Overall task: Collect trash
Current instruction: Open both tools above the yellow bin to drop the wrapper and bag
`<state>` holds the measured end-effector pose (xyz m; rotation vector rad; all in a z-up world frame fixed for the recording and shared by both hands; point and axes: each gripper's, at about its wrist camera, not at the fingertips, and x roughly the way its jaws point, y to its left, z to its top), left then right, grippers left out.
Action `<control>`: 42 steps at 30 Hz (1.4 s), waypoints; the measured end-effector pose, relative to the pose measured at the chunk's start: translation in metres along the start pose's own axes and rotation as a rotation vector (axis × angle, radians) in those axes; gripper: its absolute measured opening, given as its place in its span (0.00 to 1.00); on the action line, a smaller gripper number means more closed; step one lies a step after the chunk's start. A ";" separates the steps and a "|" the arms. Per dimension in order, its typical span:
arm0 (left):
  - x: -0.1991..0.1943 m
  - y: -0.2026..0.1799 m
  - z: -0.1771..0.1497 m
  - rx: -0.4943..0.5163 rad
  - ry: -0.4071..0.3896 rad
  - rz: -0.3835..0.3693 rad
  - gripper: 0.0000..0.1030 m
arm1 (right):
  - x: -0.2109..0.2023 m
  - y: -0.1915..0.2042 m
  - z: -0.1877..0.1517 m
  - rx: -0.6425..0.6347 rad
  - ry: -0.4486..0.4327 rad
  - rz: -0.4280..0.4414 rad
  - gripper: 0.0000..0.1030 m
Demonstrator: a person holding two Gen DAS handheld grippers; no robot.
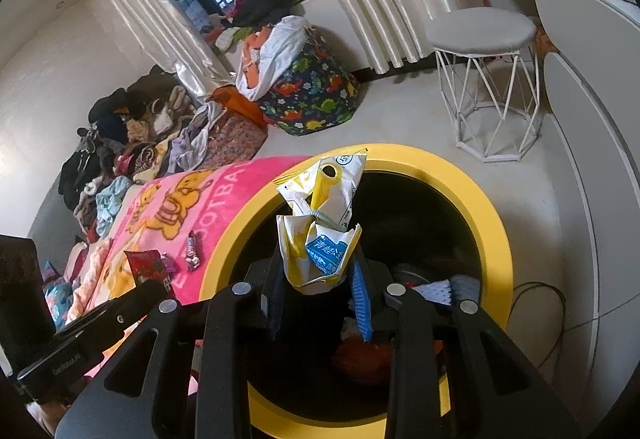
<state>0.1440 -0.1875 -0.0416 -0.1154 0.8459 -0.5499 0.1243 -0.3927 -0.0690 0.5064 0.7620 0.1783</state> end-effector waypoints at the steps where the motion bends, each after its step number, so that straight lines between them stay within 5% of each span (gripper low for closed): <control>1: 0.002 -0.001 -0.001 0.003 0.004 -0.003 0.08 | 0.001 -0.001 0.000 -0.001 0.003 -0.004 0.26; 12: 0.025 -0.007 -0.001 0.013 0.040 -0.031 0.08 | 0.004 -0.009 -0.002 -0.013 0.017 -0.038 0.26; 16: 0.032 -0.007 0.001 0.009 0.041 -0.032 0.09 | 0.003 -0.012 -0.002 -0.004 0.013 -0.054 0.34; 18: 0.032 -0.005 0.002 0.000 0.037 -0.036 0.22 | 0.004 -0.015 -0.002 0.012 0.016 -0.053 0.37; 20: 0.030 -0.002 0.001 0.000 0.027 -0.014 0.51 | 0.004 -0.017 -0.003 0.019 0.014 -0.064 0.49; 25: 0.018 0.009 0.001 -0.013 -0.014 0.033 0.74 | 0.003 -0.016 -0.003 0.008 0.007 -0.070 0.53; 42: -0.040 0.061 0.007 -0.090 -0.156 0.157 0.86 | 0.006 0.057 -0.003 -0.190 -0.013 0.053 0.57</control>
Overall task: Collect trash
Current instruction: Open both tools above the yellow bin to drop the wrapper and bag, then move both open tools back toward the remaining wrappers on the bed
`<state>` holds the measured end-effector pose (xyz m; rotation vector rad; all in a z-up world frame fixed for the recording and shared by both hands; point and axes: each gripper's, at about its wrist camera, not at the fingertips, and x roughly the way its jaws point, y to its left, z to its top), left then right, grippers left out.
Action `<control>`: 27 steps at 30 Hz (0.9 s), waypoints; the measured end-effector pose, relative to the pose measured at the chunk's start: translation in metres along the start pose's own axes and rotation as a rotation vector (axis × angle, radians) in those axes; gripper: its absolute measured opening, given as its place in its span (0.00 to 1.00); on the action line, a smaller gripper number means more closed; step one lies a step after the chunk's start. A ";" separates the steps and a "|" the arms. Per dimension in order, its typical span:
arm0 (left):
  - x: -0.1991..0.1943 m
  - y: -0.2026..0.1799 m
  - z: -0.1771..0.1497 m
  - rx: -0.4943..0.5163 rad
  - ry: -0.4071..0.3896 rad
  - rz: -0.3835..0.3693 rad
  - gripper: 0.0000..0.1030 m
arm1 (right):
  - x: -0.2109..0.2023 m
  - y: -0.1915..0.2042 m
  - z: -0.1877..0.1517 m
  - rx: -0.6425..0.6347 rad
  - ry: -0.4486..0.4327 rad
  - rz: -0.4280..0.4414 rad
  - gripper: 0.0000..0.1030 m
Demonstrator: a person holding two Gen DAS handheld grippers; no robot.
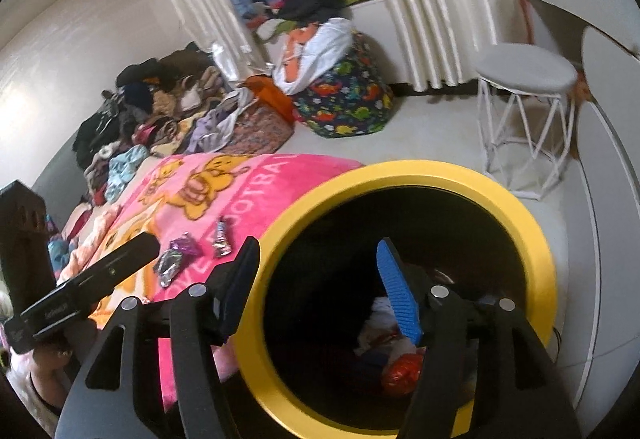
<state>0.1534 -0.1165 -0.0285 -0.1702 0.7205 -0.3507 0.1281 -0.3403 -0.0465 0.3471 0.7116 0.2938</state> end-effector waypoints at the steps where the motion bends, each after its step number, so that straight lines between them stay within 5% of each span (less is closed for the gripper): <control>1: -0.002 0.002 0.000 -0.003 -0.004 0.005 0.86 | 0.001 0.004 0.001 -0.010 0.002 0.005 0.57; 27: -0.041 0.097 0.001 -0.143 -0.068 0.123 0.86 | 0.061 0.107 0.005 -0.205 0.112 0.119 0.57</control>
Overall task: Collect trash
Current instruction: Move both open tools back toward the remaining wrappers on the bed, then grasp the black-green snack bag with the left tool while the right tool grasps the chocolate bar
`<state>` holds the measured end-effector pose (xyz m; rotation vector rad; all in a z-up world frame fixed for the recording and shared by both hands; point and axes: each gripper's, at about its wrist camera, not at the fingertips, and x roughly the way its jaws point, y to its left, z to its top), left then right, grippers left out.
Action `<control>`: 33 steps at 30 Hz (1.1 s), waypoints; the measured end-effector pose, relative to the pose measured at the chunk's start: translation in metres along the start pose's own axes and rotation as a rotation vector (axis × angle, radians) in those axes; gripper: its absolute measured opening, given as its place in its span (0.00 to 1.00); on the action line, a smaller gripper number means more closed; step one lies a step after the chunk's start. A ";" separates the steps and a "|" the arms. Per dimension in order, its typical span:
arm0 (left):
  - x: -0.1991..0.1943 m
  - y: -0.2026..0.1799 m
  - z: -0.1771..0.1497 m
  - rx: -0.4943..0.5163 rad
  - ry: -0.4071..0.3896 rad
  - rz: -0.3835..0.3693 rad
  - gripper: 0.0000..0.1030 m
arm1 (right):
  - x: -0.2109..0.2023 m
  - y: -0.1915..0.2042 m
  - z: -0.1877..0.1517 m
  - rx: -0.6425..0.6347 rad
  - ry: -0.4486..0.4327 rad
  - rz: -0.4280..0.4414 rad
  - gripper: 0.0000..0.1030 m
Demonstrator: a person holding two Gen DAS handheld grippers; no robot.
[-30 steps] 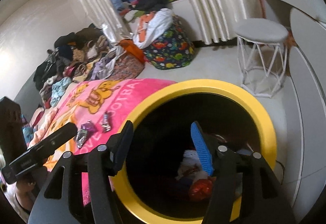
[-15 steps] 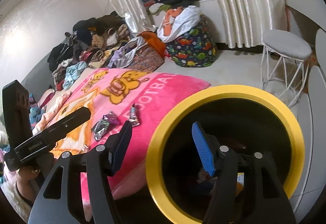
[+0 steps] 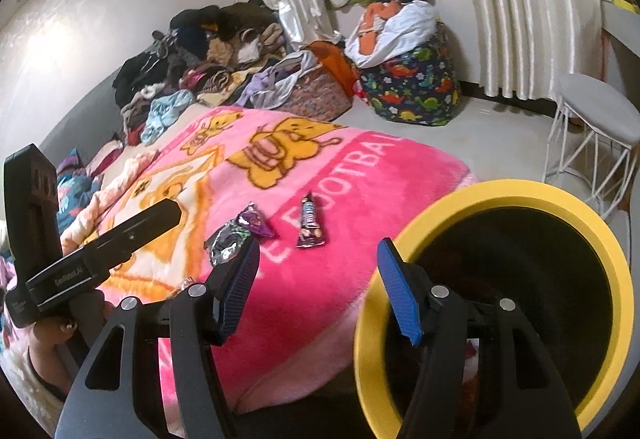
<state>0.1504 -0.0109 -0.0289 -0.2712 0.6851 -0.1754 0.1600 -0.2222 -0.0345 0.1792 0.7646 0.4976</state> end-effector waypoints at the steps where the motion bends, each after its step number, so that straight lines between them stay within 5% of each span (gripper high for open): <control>1: -0.001 0.004 0.000 -0.004 -0.001 0.007 0.86 | 0.003 0.002 0.001 -0.005 0.003 0.001 0.57; 14: 0.015 0.056 -0.009 -0.059 0.082 0.073 0.86 | 0.062 0.024 0.011 -0.046 0.103 0.008 0.50; 20: 0.037 0.071 -0.015 -0.075 0.146 0.058 0.72 | 0.101 0.024 0.016 -0.048 0.176 -0.021 0.43; 33: 0.075 0.083 -0.020 -0.081 0.229 0.037 0.61 | 0.163 0.018 0.019 -0.033 0.306 -0.061 0.31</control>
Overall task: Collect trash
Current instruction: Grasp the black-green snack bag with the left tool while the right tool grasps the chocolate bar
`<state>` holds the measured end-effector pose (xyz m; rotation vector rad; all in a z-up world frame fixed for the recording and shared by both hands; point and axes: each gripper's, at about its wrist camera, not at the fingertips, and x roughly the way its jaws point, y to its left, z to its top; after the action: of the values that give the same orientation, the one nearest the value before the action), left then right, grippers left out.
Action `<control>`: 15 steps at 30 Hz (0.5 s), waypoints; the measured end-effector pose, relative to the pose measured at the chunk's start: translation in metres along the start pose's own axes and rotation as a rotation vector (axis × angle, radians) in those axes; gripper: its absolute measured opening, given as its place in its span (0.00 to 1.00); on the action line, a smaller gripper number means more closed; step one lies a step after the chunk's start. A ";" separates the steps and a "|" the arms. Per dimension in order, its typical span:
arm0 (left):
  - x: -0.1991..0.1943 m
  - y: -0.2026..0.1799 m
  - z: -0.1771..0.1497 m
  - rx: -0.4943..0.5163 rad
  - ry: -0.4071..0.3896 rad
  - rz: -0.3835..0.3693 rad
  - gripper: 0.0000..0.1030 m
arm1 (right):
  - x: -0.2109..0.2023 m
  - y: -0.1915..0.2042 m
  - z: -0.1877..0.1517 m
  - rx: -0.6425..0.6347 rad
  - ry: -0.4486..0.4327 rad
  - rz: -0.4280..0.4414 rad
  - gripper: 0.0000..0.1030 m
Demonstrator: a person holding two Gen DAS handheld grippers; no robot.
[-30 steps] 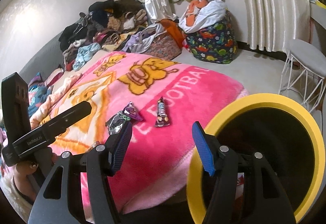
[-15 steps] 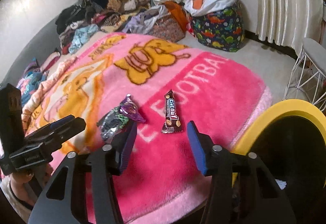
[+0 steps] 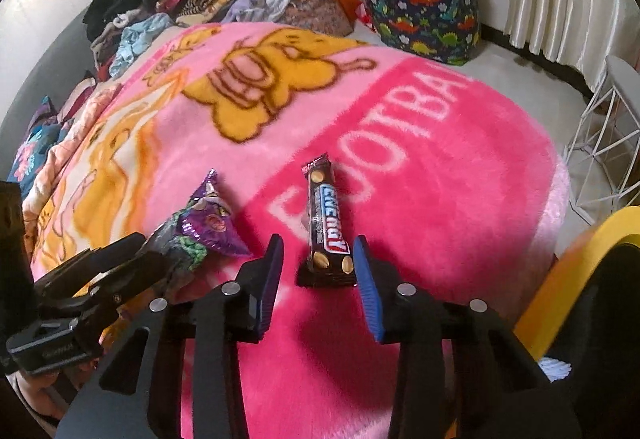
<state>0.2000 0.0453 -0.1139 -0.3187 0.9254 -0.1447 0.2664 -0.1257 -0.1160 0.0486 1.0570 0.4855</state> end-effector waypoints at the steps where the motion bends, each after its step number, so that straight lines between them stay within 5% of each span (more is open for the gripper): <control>1: 0.001 -0.001 0.000 0.001 0.003 -0.002 0.60 | 0.003 0.000 0.000 0.000 0.008 -0.003 0.28; 6: 0.007 -0.005 -0.002 0.011 0.015 -0.007 0.50 | 0.010 -0.001 -0.003 0.008 0.037 0.007 0.06; 15: 0.009 -0.014 -0.009 0.049 0.040 -0.014 0.25 | -0.017 -0.008 -0.022 0.060 -0.016 0.070 0.06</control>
<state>0.1982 0.0284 -0.1209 -0.2782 0.9575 -0.1869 0.2442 -0.1437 -0.1151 0.1427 1.0567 0.5161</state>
